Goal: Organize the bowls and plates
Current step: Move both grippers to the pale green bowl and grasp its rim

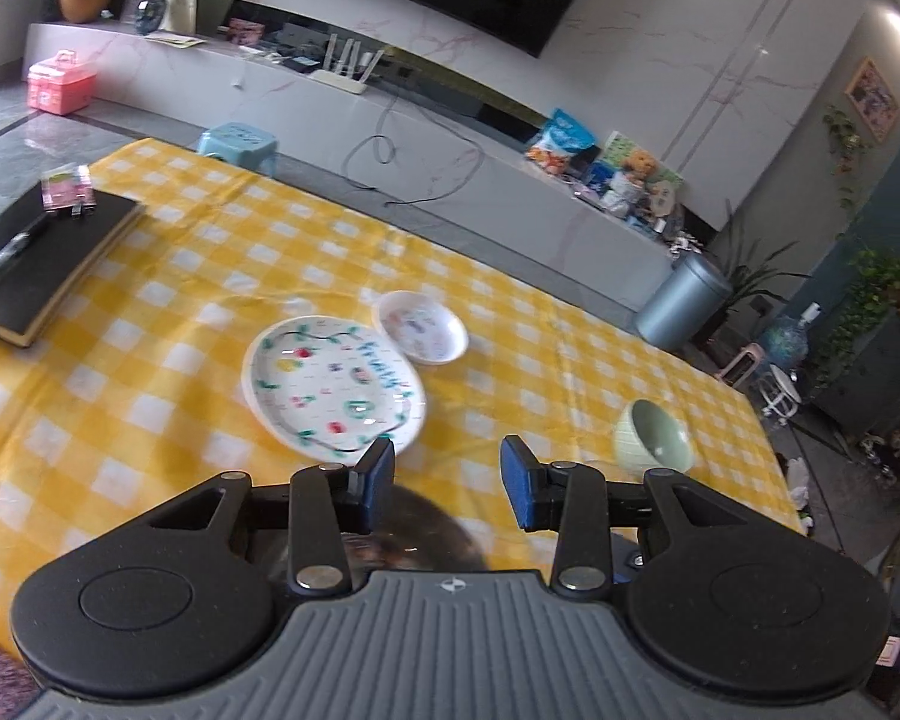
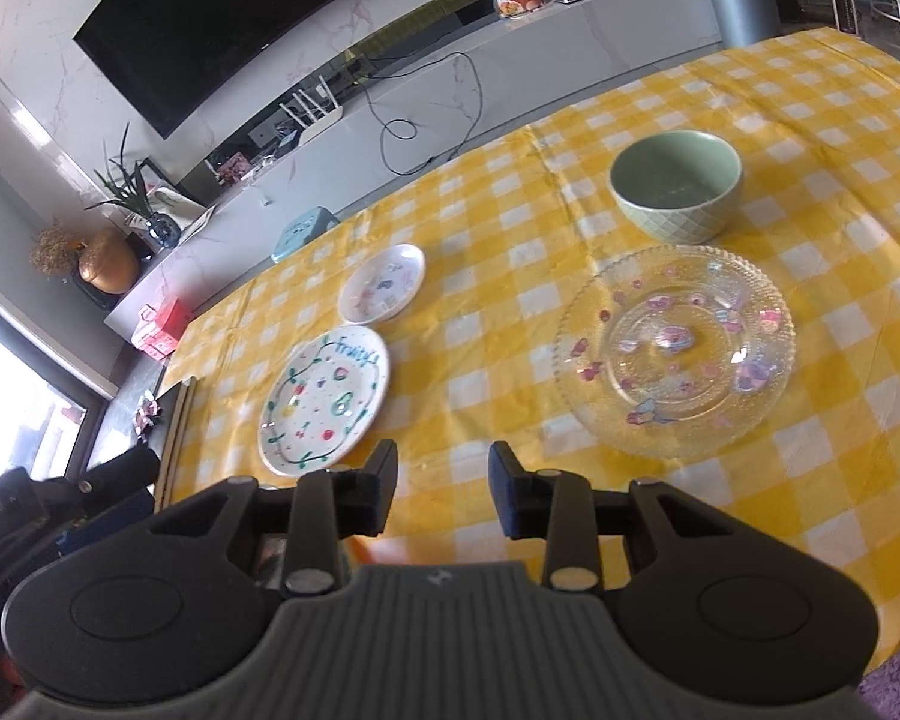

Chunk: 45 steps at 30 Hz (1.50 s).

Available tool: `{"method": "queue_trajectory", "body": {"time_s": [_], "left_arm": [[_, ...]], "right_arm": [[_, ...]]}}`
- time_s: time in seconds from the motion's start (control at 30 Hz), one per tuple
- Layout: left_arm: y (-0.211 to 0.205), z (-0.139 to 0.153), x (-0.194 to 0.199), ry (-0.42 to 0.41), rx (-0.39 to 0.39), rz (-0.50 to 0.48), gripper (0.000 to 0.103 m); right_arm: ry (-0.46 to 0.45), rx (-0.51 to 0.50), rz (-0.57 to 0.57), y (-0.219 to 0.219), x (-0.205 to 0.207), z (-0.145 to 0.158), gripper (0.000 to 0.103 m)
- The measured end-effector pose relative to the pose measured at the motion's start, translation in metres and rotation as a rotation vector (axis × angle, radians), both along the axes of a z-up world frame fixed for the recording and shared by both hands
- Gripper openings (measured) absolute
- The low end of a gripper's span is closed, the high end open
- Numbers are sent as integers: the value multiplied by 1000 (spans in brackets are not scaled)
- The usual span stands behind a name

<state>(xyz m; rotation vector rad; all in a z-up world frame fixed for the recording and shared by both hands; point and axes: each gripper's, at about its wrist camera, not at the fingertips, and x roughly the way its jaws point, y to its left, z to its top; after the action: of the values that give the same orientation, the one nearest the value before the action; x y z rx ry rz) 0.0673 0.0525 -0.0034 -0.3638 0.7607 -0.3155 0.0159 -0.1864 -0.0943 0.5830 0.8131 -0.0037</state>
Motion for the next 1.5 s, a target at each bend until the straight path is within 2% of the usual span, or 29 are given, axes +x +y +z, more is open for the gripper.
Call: {"method": "queue_trajectory", "body": {"time_s": [0.2,0.4,0.57,0.67,0.77,1.03,1.3,1.5], "left_arm": [[-48,-12,12,4,-42,-93,44],[-96,-34,24,36,-48,-158,44],[-127,-51,32,38,25,-160,44],[-139,-62,40,64,9,-178,44],[-154,-67,48,78,32,-183,44],[-190,-64,74,80,49,-202,43],[-221,-62,112,74,56,-157,43],[-237,-73,139,107,60,-131,43]], "right_arm": [[8,-14,-74,-39,3,-12,34],[7,-28,-139,-80,3,-26,34],[-3,-66,-165,-105,5,-34,33],[-4,-74,-173,-116,8,-39,33],[-1,-65,-185,-126,15,-42,33],[-6,-68,-219,-146,40,-43,33],[-24,-85,-281,-165,75,-33,33],[-9,-90,-294,-172,105,-36,33]]}}
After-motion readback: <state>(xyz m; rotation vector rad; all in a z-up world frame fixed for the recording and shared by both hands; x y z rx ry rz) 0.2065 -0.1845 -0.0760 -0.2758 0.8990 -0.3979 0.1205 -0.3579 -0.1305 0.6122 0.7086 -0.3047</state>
